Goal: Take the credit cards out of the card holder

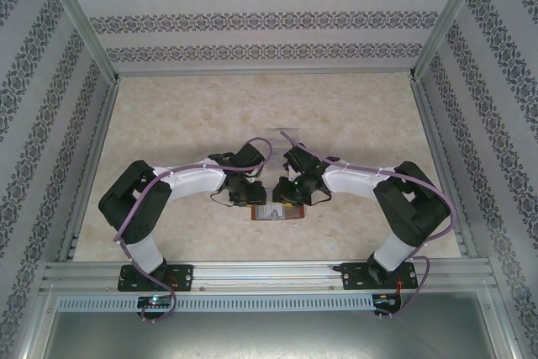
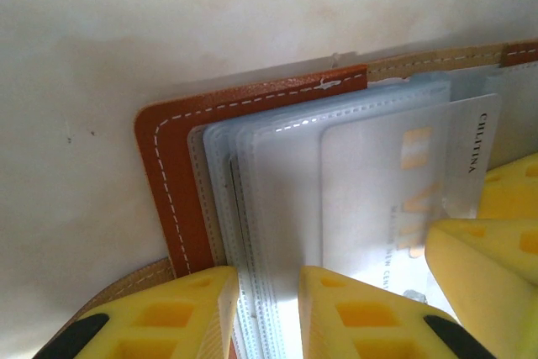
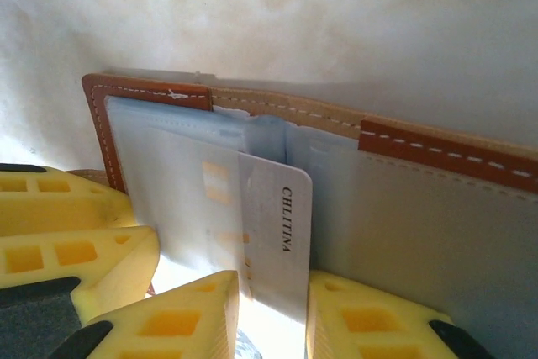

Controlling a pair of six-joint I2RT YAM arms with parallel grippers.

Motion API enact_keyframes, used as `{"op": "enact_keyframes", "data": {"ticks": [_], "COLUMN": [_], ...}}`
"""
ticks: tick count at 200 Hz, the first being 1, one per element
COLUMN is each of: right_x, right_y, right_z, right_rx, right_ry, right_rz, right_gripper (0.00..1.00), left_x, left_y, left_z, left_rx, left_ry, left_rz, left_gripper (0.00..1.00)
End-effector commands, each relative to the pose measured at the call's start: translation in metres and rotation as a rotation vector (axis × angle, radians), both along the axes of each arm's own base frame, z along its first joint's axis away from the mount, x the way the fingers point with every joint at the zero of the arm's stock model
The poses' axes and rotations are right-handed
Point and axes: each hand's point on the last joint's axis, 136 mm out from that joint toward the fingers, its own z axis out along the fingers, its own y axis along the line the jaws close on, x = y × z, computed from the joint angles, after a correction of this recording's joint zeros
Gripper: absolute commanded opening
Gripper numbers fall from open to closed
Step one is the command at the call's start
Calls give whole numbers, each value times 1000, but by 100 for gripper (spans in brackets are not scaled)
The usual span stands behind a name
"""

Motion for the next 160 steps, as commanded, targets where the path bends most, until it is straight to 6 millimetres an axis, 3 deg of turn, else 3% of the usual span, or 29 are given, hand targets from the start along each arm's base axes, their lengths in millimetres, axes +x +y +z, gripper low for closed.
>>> {"op": "enact_keyframes", "data": {"ticks": [1,105,160], "right_x": [2,4,4], "right_y": [3,4,-9], "right_z": [11,15,10], "right_rx": [66,124,94], "right_ry": [-16,-22,-23], "right_rz": [-14,-24,-44], "right_gripper": [27,9,3], "left_x": [-15,-15,-15], "left_y": [8,9,9], "left_z": [-19,-18,-19], "left_rx": [64,70,73], "left_ry": [63,67,70], "left_rz": [-28,-31,-30], "left_gripper": [27,25,25]}}
